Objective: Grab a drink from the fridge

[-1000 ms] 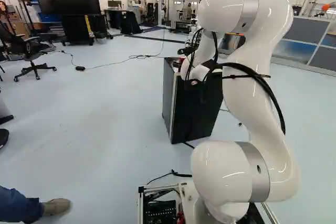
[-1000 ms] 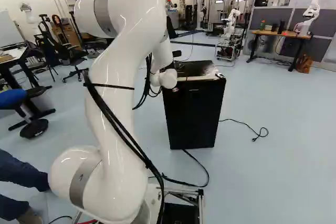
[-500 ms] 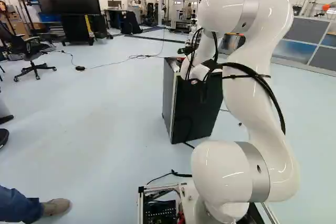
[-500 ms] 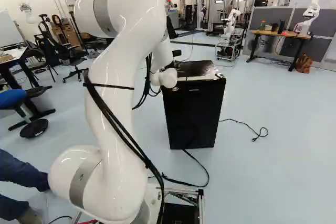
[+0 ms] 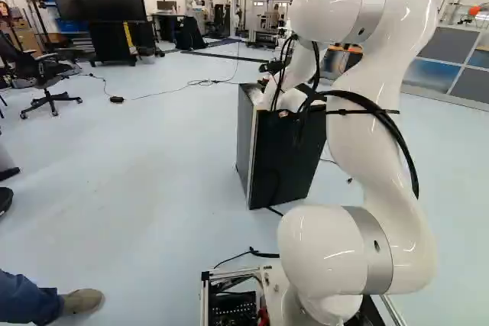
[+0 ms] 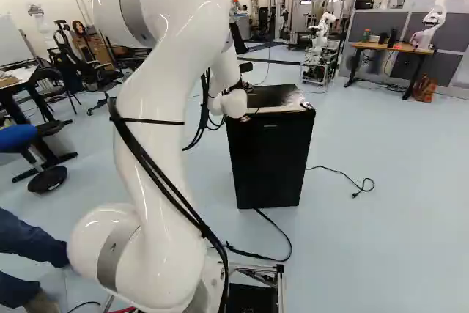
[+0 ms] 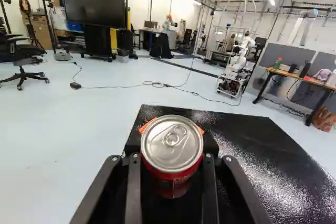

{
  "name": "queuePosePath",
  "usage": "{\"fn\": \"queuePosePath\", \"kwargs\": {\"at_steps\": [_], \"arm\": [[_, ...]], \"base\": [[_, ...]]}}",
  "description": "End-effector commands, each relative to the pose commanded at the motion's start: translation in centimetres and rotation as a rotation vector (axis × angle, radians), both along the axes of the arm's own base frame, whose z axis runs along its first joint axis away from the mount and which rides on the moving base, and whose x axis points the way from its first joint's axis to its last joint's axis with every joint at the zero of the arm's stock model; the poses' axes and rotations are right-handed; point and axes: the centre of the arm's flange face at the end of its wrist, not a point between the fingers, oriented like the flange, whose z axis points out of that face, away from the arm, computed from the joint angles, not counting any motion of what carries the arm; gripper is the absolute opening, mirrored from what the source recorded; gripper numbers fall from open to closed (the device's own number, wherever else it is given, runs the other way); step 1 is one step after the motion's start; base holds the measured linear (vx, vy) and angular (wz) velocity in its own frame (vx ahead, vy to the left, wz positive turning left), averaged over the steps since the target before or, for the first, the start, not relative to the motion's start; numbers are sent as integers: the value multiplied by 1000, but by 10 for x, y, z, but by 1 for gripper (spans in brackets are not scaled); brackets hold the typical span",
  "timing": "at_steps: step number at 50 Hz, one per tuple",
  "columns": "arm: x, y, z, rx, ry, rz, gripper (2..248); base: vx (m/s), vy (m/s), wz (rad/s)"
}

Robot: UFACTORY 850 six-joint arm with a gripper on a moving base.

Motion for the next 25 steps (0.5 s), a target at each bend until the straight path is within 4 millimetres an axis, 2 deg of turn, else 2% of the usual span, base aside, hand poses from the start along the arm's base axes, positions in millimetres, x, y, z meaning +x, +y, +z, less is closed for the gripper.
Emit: {"fn": "queuePosePath", "kwargs": {"at_steps": [25], "arm": [[0, 0, 1, 0, -2, 0, 96]], "base": [[0, 0, 0]]}}
